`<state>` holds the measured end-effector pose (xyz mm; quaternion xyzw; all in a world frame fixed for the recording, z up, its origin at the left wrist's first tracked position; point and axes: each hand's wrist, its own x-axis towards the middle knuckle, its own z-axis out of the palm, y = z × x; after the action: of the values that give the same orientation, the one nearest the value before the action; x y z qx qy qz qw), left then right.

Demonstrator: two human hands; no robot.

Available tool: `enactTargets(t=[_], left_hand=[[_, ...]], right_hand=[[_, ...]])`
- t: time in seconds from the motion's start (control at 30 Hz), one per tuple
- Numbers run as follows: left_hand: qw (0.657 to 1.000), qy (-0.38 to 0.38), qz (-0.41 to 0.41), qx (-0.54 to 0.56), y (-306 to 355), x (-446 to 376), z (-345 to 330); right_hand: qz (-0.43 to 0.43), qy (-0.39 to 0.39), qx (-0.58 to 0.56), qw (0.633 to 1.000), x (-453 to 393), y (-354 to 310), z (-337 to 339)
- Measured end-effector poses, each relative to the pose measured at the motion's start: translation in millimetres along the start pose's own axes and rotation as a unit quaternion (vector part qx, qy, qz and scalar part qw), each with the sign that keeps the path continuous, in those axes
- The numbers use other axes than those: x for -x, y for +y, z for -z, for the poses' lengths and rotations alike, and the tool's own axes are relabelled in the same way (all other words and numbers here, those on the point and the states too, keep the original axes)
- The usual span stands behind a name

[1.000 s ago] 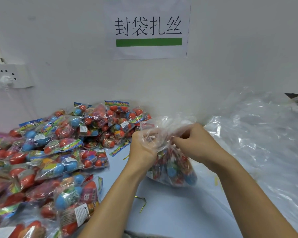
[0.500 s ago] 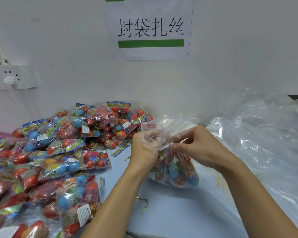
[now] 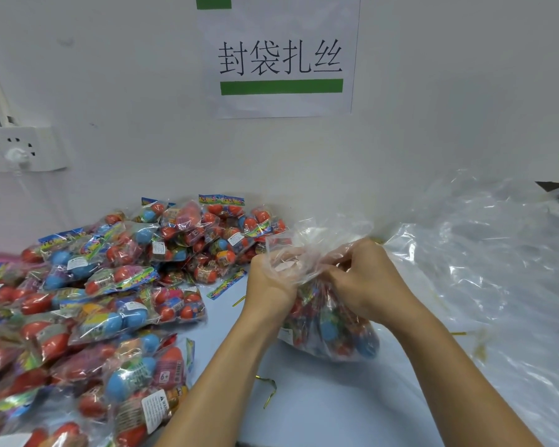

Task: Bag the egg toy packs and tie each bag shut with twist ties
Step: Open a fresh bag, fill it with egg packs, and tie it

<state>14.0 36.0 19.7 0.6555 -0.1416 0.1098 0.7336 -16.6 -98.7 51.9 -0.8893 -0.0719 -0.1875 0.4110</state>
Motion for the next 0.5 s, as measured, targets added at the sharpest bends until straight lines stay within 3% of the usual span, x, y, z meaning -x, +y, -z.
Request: enactTargets(t=[0.2,0.5], left_hand=[[0.996,-0.016,0.026,0.082,4.3,0.8,0.1],[0.996,-0.016,0.028,0.083,2.5,0.8,2.3]], right_hand=[[0.010,-0.037,-0.032,0.999,1.9,-4.7,-1.4],[0.025,-0.085,-0.051,0.995,5.9,-9.7,-1.1]])
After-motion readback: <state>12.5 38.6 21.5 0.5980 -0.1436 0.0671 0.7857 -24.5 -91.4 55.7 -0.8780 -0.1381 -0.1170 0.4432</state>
